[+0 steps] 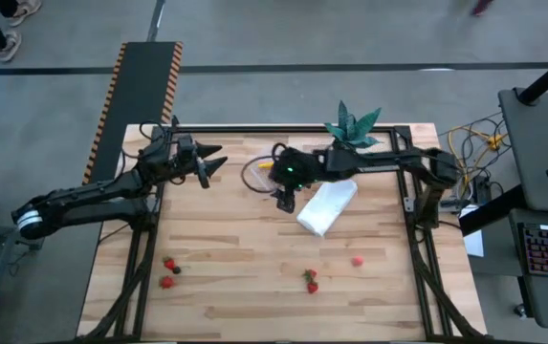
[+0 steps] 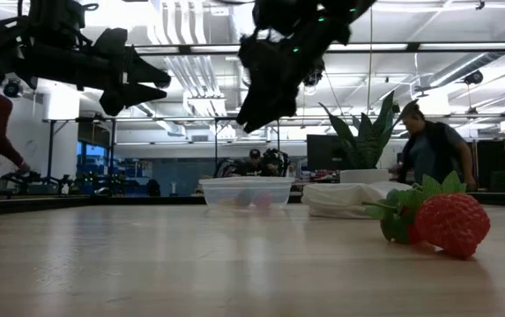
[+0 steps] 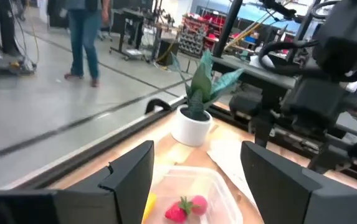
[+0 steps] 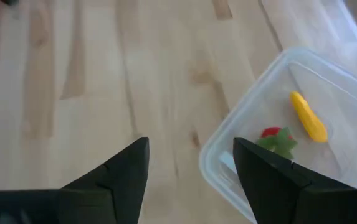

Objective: Pick and placing Produce into tupperware
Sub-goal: Put the cherry into the transparent bin

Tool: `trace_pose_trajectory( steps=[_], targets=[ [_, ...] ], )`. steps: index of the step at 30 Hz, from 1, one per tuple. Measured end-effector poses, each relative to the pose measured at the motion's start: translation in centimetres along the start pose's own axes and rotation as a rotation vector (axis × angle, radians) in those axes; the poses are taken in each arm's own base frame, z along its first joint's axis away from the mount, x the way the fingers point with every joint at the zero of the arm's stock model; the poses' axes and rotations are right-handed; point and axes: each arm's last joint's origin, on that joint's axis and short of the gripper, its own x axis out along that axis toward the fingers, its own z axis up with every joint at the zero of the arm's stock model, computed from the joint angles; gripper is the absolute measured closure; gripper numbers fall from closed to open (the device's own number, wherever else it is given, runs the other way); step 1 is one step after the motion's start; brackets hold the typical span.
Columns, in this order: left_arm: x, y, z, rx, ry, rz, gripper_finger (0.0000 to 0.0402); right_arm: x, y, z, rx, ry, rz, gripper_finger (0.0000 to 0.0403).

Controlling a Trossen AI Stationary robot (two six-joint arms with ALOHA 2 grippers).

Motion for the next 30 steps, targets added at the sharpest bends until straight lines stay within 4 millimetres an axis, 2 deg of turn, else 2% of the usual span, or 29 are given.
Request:
trace_pose_trajectory(
  steps=[6,12,20,30],
  targets=[
    [0.4,-0.7,-0.4,-0.033,0.038,-0.065,0.0175,-1.6,1.1,-2.4,-0.058,-0.221,0.033,0.0179],
    [0.6,-1.9,-1.1,-0.106,0.085,-0.131,0.0175,-2.6,1.1,-4.8,-0.094,-0.399,0.038,0.0179],
    [1.1,-4.0,-2.6,-0.223,0.197,-0.227,0.0175,-3.6,0.9,-7.5,-0.149,-0.479,0.038,0.0179],
    [2.5,-5.9,-5.8,-0.442,0.418,-0.207,0.0175,-4.4,0.9,-8.3,-0.186,-0.498,0.032,0.0179]
  ],
)
